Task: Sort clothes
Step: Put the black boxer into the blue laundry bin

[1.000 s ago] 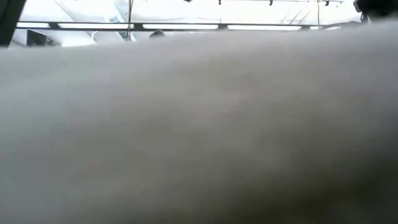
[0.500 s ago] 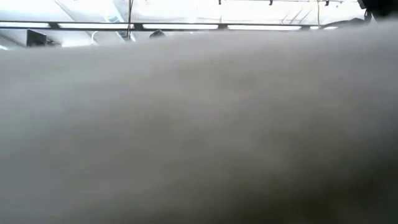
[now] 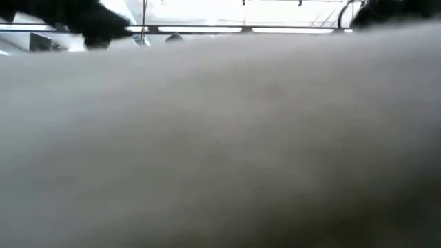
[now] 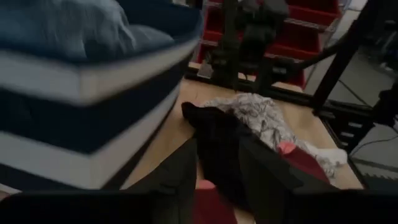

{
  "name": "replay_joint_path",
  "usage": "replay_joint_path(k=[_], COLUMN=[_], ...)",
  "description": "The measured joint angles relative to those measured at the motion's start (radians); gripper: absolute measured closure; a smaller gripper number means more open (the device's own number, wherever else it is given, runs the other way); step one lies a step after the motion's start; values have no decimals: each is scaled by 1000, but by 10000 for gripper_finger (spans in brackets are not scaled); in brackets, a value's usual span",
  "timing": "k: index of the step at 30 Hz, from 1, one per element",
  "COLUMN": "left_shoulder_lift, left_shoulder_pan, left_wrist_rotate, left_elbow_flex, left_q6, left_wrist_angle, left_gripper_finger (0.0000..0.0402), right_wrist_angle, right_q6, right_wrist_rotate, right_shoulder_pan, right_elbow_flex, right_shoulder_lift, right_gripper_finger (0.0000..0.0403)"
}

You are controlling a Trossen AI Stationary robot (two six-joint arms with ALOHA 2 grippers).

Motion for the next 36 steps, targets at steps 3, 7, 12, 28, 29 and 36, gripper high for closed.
replay_joint_path(k=[3, 7, 12, 28, 29, 36], left_shoulder_lift=[-59, -79, -79, -66, -66, -66], left_shoulder_pan=[-1, -1, -1, 0, 0, 0], left_wrist_rotate=[1, 1, -47, -60, -60, -60], left_elbow_flex=[-156, -323, -436, -435, -435, -435], left_q6=[-6, -23, -27, -55, -55, -54], left_wrist_angle=[137, 348, 492, 478, 478, 477], left_gripper_finger=[276, 276, 276, 276, 276, 276], right_wrist_angle=[-23, -147, -368, -653, -685, -947], right_q6=[-88, -159, -171, -151, -152, -236], right_wrist_rotate=[0, -1, -22, -157, -136, 10], right_shoulder_pan=[-11, -26, -43, -139, -141, -151], right_elbow_flex=[64, 187, 347, 549, 575, 876], right_shoulder_lift=[38, 137, 303, 590, 579, 450], right_gripper_finger=[231, 231, 231, 385, 389, 398])
